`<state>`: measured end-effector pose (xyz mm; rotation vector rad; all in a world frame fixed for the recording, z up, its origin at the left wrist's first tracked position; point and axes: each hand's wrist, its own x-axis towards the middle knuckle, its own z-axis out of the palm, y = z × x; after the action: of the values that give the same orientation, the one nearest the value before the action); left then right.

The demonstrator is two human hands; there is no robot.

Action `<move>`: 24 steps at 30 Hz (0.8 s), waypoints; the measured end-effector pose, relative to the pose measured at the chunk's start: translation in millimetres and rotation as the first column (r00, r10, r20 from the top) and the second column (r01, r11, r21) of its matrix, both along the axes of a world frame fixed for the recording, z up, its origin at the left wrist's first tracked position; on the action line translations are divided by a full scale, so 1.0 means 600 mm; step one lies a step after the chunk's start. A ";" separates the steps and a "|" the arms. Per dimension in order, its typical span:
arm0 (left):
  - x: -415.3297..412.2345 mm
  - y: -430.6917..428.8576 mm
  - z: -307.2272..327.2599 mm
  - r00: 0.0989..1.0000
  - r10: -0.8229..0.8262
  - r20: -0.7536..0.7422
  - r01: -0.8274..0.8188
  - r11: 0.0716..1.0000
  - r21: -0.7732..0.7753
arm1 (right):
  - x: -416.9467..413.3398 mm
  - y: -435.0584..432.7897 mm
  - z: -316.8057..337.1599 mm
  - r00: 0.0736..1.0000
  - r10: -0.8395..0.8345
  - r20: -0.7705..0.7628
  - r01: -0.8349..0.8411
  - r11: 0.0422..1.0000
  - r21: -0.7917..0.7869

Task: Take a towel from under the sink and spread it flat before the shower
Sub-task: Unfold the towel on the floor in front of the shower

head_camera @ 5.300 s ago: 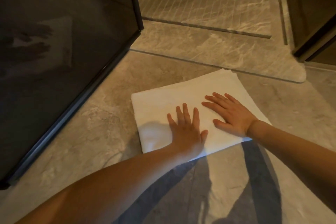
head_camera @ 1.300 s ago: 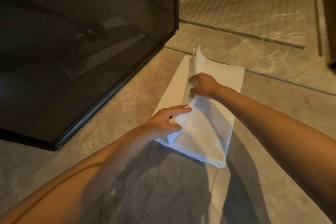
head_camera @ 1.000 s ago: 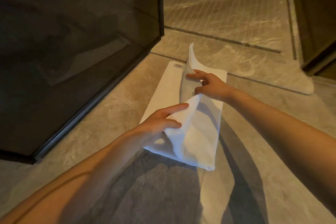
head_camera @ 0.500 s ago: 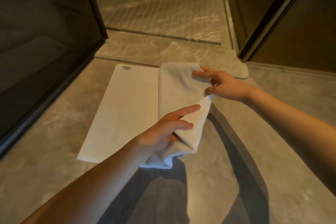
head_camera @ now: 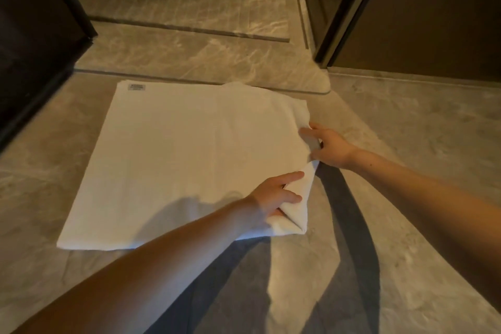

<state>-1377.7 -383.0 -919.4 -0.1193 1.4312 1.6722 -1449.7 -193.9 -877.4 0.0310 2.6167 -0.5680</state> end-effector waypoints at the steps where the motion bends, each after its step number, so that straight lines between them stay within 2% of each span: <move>1: -0.002 0.000 0.005 1.000 -0.015 -0.017 0.015 1.000 -0.009 | -0.002 -0.001 -0.004 1.000 -0.019 0.005 0.019 1.000 0.010; 3: -0.010 -0.012 0.018 0.997 -0.016 -0.075 0.014 1.000 -0.025 | -0.011 -0.012 -0.002 0.999 -0.022 -0.031 0.025 0.991 0.130; 4: -0.015 -0.027 0.027 0.990 0.021 -0.139 -0.026 0.999 -0.031 | -0.014 -0.024 0.004 0.995 -0.012 -0.098 0.035 0.971 0.238; 5: -0.021 -0.049 0.034 0.961 0.079 -0.265 -0.097 0.994 -0.054 | -0.016 -0.039 0.010 0.981 0.008 -0.194 0.061 0.936 0.347; 6: -0.029 -0.077 0.036 0.877 0.103 -0.469 -0.178 0.977 -0.119 | -0.016 -0.056 0.013 0.956 0.044 -0.290 0.081 0.910 0.407; 7: -0.040 -0.107 0.033 0.719 0.033 -0.694 -0.264 0.937 -0.230 | -0.012 -0.078 0.013 0.926 0.086 -0.367 0.074 0.913 0.402; 8: -0.056 -0.140 0.025 0.512 -0.167 -0.843 -0.344 0.859 -0.379 | -0.005 -0.105 0.009 0.900 0.122 -0.418 0.032 0.939 0.343; 9: -0.072 -0.171 0.015 0.357 -0.396 -0.846 -0.400 0.753 -0.522 | 0.004 -0.134 0.003 0.887 0.148 -0.437 -0.029 0.963 0.268; 10: -0.087 -0.197 0.004 0.321 -0.579 -0.749 -0.402 0.633 -0.662 | 0.013 -0.163 -0.007 0.889 0.164 -0.427 -0.080 0.975 0.207; 12: -0.105 -0.234 -0.022 0.367 -0.756 -0.542 -0.339 0.434 -0.835 | 0.029 -0.211 -0.034 0.920 0.169 -0.353 -0.121 0.981 0.153; 13: -0.107 -0.246 -0.036 0.365 -0.787 -0.497 -0.321 0.394 -0.861 | 0.035 -0.227 -0.049 0.936 0.162 -0.313 -0.118 0.981 0.153; 17: -0.104 -0.269 -0.061 0.264 -0.817 -0.513 -0.344 0.417 -0.841 | 0.055 -0.233 -0.099 0.952 0.154 -0.265 -0.081 0.961 0.265; 22: -0.116 -0.280 -0.072 0.219 -0.830 -0.513 -0.345 0.426 -0.836 | 0.089 -0.175 -0.115 0.963 0.039 -0.265 0.051 0.945 0.324; 24: -0.116 -0.282 -0.075 0.219 -0.824 -0.523 -0.353 0.433 -0.830 | 0.101 -0.151 -0.115 0.967 0.038 -0.252 0.054 0.936 0.349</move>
<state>-1447.1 -552.0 -964.5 0.8036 2.9549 0.1895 -1389.4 -284.6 -946.6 0.0870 2.9400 -0.0979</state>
